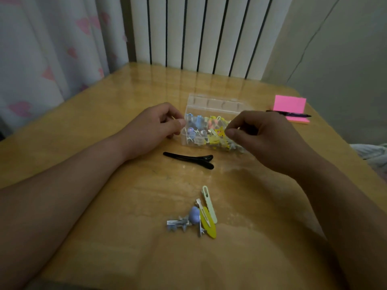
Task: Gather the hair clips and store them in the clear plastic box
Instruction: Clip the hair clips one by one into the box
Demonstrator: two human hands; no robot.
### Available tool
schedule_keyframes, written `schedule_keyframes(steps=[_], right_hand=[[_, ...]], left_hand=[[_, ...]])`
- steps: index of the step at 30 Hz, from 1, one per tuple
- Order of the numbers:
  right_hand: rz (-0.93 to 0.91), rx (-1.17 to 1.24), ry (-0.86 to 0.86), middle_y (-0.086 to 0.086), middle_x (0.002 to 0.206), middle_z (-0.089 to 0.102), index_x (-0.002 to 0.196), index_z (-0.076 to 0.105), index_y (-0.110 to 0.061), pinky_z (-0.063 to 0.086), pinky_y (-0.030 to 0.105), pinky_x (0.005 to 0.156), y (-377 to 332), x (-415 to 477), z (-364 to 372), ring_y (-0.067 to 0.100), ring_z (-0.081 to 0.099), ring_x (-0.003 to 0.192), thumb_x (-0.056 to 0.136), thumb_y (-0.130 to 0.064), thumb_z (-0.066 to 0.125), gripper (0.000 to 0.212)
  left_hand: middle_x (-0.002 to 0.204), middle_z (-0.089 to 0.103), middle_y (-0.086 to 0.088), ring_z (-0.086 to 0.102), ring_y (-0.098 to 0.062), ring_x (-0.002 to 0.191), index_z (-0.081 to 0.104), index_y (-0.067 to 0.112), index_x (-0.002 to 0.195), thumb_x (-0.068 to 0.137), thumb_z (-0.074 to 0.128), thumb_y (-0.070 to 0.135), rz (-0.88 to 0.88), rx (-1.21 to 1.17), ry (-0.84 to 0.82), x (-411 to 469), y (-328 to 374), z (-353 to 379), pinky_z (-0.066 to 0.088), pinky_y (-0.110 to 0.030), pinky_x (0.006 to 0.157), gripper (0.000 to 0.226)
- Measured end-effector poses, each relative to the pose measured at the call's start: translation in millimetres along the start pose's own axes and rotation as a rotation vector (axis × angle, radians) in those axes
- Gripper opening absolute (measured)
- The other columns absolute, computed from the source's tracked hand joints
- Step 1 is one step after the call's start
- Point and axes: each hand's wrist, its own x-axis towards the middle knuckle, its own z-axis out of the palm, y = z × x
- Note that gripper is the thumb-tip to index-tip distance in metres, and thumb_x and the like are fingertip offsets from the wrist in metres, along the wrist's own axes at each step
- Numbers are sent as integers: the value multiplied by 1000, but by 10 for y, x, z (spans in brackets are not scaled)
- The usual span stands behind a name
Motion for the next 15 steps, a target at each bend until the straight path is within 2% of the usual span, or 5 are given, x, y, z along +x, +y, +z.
schedule_keyframes(steps=[3,5,8,12,15], right_hand=[[-59,109,-232,-6,79,69,101,77,-33,47,24,65,-158,-28,0,8,61,68,96,-31,75,6],[-63,181,-429,-9,78,69,106,77,-34,47,20,64,-265,-46,-18,5,60,68,94,-31,78,12],[-75,137,-692,-8,90,71,114,76,-36,53,23,72,-366,-85,18,5,63,77,89,-32,83,26],[-79,23,-767,-8,93,70,105,76,-36,53,26,75,-393,-110,75,6,64,82,87,-35,85,20],[-60,-22,-771,-7,94,69,96,74,-32,51,21,71,-371,-99,-7,5,63,82,88,-32,84,13]], left_hand=[[97,76,-11,72,-14,82,70,14,113,102,68,27,13,10,5,-3,8,-5,58,-31,84,17],[96,75,-10,70,-8,79,70,14,113,102,69,27,20,16,7,-6,6,-5,58,-30,83,17],[94,76,-9,70,-11,81,70,14,112,101,69,27,24,11,6,3,-8,3,58,-33,84,17],[93,76,-7,73,-24,89,70,16,110,101,69,28,14,-12,-1,10,-19,-1,58,-41,90,15],[93,76,-9,73,-26,92,70,17,109,101,69,29,18,-12,-1,9,-18,-4,58,-43,92,14]])
